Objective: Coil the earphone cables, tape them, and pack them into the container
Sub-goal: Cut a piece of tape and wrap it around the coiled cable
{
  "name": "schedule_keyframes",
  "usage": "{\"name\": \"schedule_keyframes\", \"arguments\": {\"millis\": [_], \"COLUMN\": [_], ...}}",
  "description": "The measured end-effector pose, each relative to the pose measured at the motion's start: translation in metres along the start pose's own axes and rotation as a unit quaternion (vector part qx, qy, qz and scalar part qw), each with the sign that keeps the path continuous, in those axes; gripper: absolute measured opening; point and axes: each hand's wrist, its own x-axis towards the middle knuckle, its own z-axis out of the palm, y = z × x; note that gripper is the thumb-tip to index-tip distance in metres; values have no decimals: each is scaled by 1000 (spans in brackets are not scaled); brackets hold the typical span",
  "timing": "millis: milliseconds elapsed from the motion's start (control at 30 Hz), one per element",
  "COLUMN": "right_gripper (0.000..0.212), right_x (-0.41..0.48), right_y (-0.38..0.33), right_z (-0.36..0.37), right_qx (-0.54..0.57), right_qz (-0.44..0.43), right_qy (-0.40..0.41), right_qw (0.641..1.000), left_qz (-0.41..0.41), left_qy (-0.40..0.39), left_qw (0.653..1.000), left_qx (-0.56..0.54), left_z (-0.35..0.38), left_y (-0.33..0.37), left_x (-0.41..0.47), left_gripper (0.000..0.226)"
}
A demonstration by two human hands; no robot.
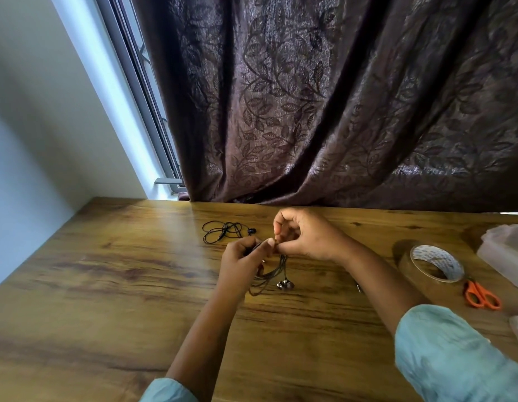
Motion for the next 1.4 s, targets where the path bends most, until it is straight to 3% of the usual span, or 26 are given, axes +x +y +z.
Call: {"name": "schedule_keyframes", "arguments": {"millis": [100, 267, 433, 667, 900, 1200, 1400], "right_gripper": [28, 25, 27, 26, 17, 16, 27], "right_x": [0, -4, -3, -3, -4, -5, -10], "right_y": [-1, -4, 1, 8, 14, 18, 22], "right_z": [2, 4, 1, 0, 3, 4, 4], "right_qx": [-46, -52, 19, 137, 151, 212, 301], "right_qz": [-4, -24, 0, 27, 26, 42, 78], "right_qy": [8, 24, 9, 9, 18, 5, -16], "right_qw": [999, 998, 1000, 990, 988, 976, 950], "left_qz": [-4, -1, 18, 18, -3, 31, 53], "left_qy": [-4, -27, -33, -3, 25, 46, 56], "left_qw": [1000, 999, 996, 1000, 999, 996, 993], "left_qx": [-30, -44, -76, -25, 24, 67, 84], "left_z": [0, -5, -8, -5, -6, -4, 1], "left_y": [1, 3, 6, 3, -2, -3, -4], "left_x": [0, -2, -3, 1, 6, 6, 7], "left_gripper": [50, 27, 26, 22, 20, 15, 16]}}
